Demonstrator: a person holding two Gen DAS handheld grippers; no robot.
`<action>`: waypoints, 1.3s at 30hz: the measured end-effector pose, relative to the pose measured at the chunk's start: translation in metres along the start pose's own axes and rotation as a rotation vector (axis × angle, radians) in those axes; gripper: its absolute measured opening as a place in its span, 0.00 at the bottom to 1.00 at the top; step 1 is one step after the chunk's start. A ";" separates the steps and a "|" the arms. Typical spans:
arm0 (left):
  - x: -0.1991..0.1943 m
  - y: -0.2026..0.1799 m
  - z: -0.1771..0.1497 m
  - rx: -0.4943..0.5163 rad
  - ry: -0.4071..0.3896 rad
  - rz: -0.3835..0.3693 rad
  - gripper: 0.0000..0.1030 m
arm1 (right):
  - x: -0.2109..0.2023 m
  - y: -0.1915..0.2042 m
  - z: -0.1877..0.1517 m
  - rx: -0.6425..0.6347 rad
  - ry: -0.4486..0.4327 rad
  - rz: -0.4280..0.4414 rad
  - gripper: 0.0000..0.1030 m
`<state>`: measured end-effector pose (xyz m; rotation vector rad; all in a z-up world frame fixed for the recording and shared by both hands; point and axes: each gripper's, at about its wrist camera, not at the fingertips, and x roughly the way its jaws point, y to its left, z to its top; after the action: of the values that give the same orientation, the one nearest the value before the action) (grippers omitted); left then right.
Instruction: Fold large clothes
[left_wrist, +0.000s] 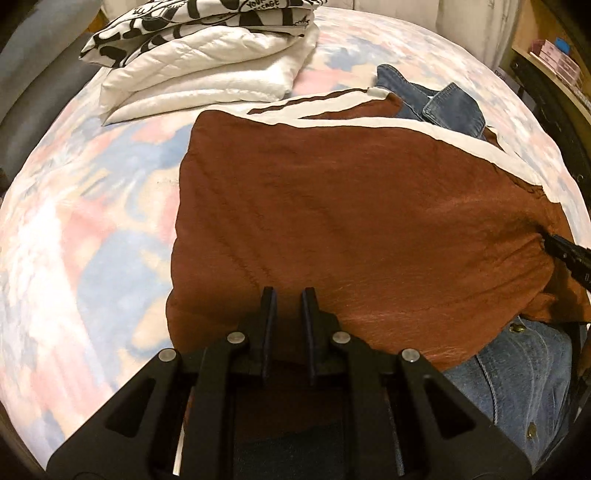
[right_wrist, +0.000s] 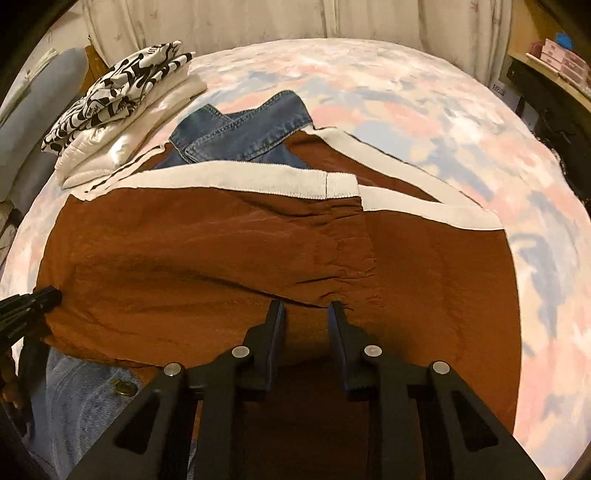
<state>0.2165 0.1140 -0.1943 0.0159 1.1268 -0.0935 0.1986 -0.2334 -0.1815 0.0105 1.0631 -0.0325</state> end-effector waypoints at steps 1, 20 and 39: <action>0.001 0.002 0.002 -0.005 0.002 0.000 0.11 | -0.004 0.003 -0.002 -0.004 -0.003 -0.007 0.29; -0.063 0.003 -0.018 -0.072 -0.071 -0.049 0.52 | -0.074 -0.006 -0.022 0.109 -0.099 0.034 0.67; -0.157 0.006 -0.072 -0.072 -0.162 -0.063 0.53 | -0.195 -0.002 -0.071 0.082 -0.219 0.060 0.74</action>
<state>0.0855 0.1346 -0.0832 -0.0901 0.9677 -0.1088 0.0416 -0.2296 -0.0459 0.1109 0.8411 -0.0226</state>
